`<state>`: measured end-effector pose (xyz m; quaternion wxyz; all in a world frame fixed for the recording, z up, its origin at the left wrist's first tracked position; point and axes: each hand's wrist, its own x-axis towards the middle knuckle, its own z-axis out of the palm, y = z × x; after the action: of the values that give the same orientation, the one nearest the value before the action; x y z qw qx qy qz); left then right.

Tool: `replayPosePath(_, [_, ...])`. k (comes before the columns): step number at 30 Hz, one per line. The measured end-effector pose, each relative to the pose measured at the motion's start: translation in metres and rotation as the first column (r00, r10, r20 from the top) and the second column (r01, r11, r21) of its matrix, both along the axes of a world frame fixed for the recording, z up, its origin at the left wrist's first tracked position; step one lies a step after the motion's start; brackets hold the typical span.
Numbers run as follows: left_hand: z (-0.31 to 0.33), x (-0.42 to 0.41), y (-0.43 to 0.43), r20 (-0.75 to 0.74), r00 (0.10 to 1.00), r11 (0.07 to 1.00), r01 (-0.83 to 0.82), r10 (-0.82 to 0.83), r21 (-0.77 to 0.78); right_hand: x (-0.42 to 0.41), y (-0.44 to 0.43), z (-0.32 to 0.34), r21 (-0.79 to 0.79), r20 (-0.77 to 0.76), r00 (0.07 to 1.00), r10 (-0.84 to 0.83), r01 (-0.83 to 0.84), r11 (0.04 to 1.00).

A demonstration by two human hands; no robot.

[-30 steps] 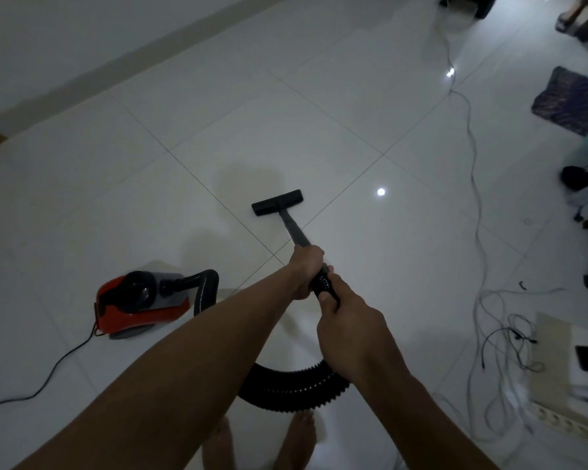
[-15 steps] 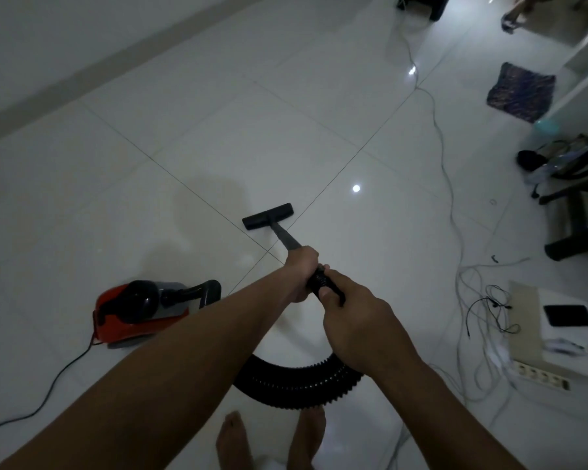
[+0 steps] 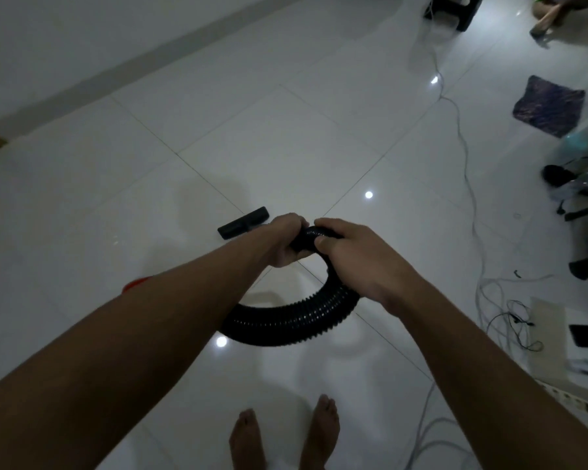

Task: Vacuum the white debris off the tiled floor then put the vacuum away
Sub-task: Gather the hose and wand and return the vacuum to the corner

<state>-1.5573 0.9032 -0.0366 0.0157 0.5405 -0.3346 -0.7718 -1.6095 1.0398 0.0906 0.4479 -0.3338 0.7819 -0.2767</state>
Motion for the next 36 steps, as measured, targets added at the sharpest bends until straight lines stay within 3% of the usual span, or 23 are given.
replayPosePath(7, [0.042, 0.031, -0.047, -0.129, 0.987, 0.994, 0.098, -0.091, 0.047, 0.001, -0.059, 0.024, 0.117, -0.02, 0.999, 0.035, -0.032, 0.993])
replayPosePath(12, [0.096, 0.063, -0.058, -0.02, 0.934, 0.922, 0.347, -0.355, -0.172, -0.014, -0.09, 0.032, 0.055, 0.081, 0.987, -0.137, 0.133, 0.99])
replayPosePath(16, [0.133, 0.092, -0.051, 0.18, 0.845, 0.701, 0.521, -0.503, -0.488, -0.023, -0.11, 0.033, 0.051, 0.159, 0.973, -0.167, 0.161, 0.986])
replayPosePath(21, [0.146, 0.114, -0.044, 0.233, 0.819, 0.441, 0.496, -0.525, -0.748, -0.037, -0.133, 0.029, 0.009, 0.358, 0.912, -0.2, 0.21, 0.978])
replayPosePath(24, [0.139, 0.117, -0.052, 0.223, 0.874, 0.398, 0.407, -0.432, -0.823, -0.044, -0.147, 0.029, -0.032, 0.409, 0.906, -0.11, 0.134, 0.99])
replayPosePath(27, [0.138, 0.115, -0.063, 0.168, 0.967, 0.397, 0.234, -0.194, -0.887, -0.055, -0.165, 0.028, -0.051, 0.38, 0.924, -0.025, 0.047, 0.998])
replayPosePath(32, [0.142, 0.117, -0.096, 0.106, 0.994, 0.364, 0.093, 0.016, -0.927, -0.072, -0.207, 0.016, -0.147, 0.342, 0.936, 0.088, -0.039, 0.988])
replayPosePath(34, [0.142, 0.119, -0.111, 0.096, 0.993, 0.345, 0.069, 0.063, -0.936, -0.073, -0.226, 0.006, -0.206, 0.255, 0.943, 0.214, -0.163, 0.965])
replayPosePath(36, [0.143, 0.122, -0.127, 0.075, 0.991, 0.332, 0.034, 0.11, -0.943, -0.07, -0.248, -0.004, -0.252, 0.057, 0.924, 0.378, -0.353, 0.901])
